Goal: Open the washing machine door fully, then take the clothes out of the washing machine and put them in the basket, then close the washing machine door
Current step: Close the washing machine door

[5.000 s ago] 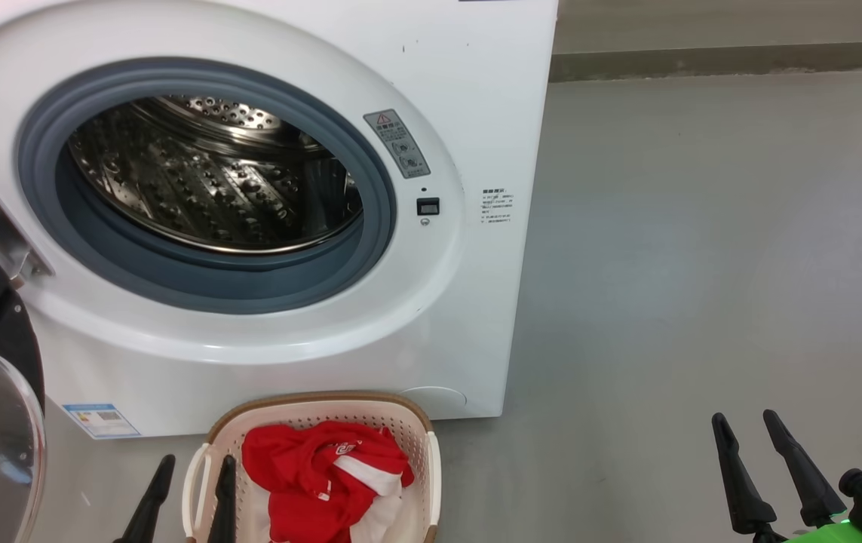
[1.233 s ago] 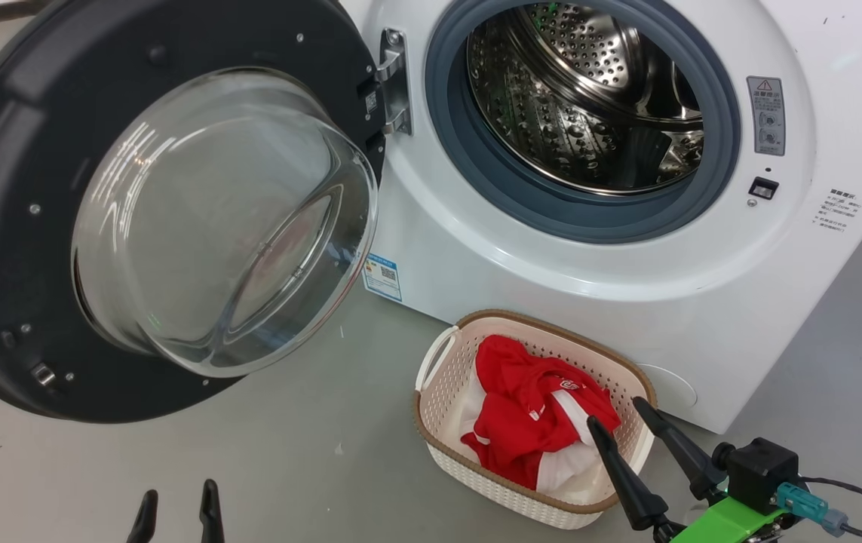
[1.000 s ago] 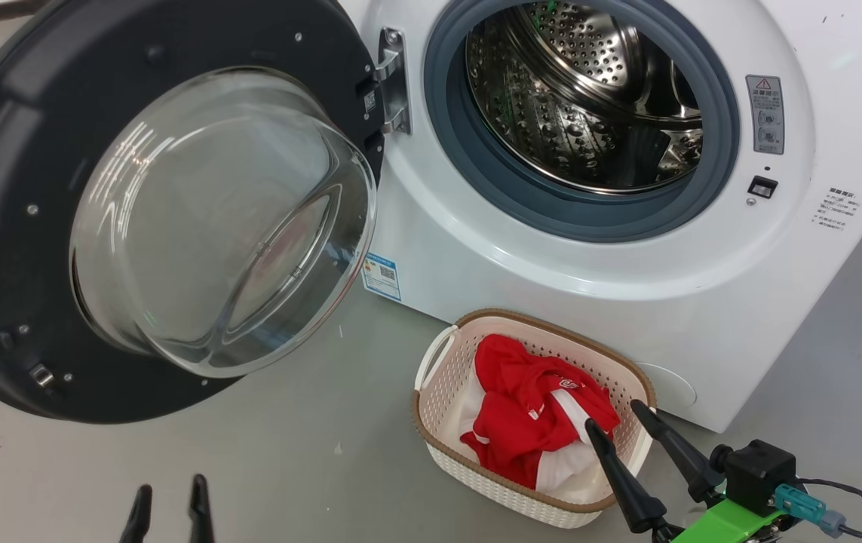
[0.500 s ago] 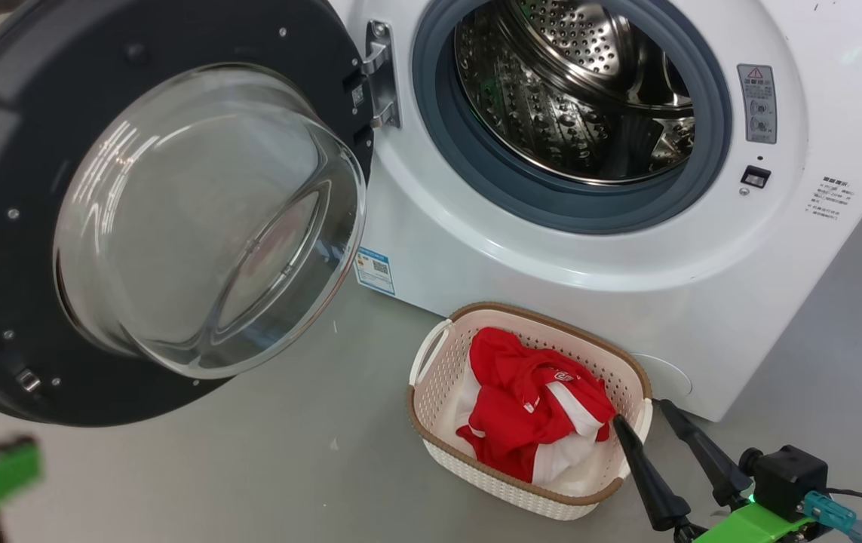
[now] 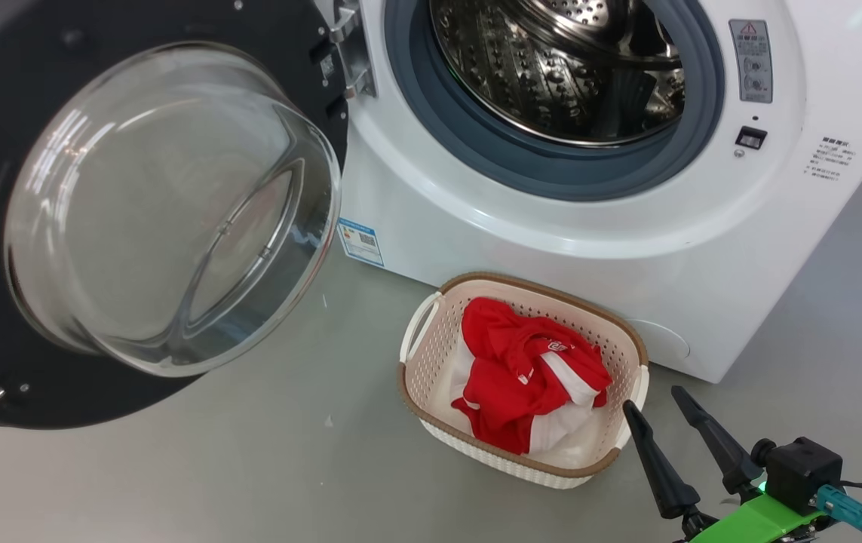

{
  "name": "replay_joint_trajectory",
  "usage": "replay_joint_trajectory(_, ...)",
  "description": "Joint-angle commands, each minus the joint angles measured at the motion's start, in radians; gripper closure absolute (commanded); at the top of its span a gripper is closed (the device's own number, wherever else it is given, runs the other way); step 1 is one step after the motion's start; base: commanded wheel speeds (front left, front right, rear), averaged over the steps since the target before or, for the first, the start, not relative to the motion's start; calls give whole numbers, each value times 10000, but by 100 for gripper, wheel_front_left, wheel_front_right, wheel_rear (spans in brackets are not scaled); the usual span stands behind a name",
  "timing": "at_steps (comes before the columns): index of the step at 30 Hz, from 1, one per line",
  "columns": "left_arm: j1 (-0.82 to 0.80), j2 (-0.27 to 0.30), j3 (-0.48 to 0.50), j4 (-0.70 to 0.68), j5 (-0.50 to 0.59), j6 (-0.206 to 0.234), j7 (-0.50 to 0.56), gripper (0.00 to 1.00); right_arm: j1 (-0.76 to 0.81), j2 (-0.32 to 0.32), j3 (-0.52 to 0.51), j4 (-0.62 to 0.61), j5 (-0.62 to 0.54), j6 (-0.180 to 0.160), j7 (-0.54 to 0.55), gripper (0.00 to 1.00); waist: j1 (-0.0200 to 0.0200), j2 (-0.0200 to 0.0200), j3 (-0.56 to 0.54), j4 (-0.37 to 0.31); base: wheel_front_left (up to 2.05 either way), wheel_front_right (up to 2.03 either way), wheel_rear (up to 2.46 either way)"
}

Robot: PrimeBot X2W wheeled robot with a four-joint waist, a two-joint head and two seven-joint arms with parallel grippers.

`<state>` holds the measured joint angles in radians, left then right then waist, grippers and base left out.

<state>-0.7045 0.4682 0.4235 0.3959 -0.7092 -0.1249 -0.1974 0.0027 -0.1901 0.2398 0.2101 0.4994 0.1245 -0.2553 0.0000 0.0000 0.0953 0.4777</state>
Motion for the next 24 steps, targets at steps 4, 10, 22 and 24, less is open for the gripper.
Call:
replay_joint_trajectory(4, -1387, 1461, 116, 2423, -1325, -56, 2157, 100, -269, -170, 63, -326, -115, 62, -65, 0, 0, 0, 304, -35, 0, 0, 0)
replay_joint_trajectory(10, -2316, 1934, -84, 4598, -2134, 180, 4918, 100, -262, -175, -44, -380, -120, 62, -65, 0, 0, 0, 415, 15, 0, 0, 0)
replay_joint_trajectory(22, -2460, 1867, -573, 5552, -3057, 138, 8925, 100, -178, -178, -136, -439, -146, 62, -65, 0, 0, 0, 521, -4, 0, 0, 0)
replay_joint_trajectory(24, -2293, 1772, -667, 5384, -3159, 89, 9330, 100, -181, -177, -150, -439, -143, 62, -65, 0, 0, 0, 528, -14, 0, 0, 0)
